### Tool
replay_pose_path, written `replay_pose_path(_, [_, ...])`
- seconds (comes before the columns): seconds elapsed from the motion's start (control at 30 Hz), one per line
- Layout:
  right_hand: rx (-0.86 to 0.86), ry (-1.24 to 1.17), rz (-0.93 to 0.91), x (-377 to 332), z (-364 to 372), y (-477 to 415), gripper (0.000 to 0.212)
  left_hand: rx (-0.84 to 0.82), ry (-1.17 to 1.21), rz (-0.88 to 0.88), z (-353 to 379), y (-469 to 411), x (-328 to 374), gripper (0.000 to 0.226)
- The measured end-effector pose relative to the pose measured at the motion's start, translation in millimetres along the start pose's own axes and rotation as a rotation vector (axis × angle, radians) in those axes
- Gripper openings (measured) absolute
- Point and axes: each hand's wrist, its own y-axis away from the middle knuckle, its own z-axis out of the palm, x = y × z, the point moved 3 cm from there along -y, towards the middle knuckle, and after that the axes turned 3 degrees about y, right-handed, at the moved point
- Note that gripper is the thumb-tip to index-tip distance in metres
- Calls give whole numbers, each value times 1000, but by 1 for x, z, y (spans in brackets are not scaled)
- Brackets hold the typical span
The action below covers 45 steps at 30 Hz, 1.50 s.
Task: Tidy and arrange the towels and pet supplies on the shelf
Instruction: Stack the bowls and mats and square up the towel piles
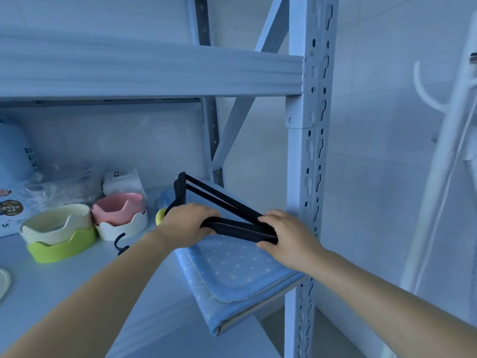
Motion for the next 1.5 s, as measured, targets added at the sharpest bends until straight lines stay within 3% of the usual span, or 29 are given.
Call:
replay_pose_path(0.17, [9,26,-48,-10,7,-7,50,-52,59,-24,3,-5,-5,27])
replay_pose_path(0.43, [0,17,-48,-13,9,-11,34,1,130,-22,13,3,-12,29])
replay_pose_path(0.6, [-18,21,-45,-12,9,-12,40,116,192,-47,11,13,-17,42])
replay_pose_path(0.8, [42,-24,-92,-27,5,-19,50,179,268,-14,7,30,-22,35])
replay_pose_path(1.1, [60,-122,-260,-108,30,-36,37,256,243,-44,-14,106,-56,25])
replay_pose_path(1.5, [30,-224,-473,-286,98,-56,33,209,108,-405,-40,275,-166,25])
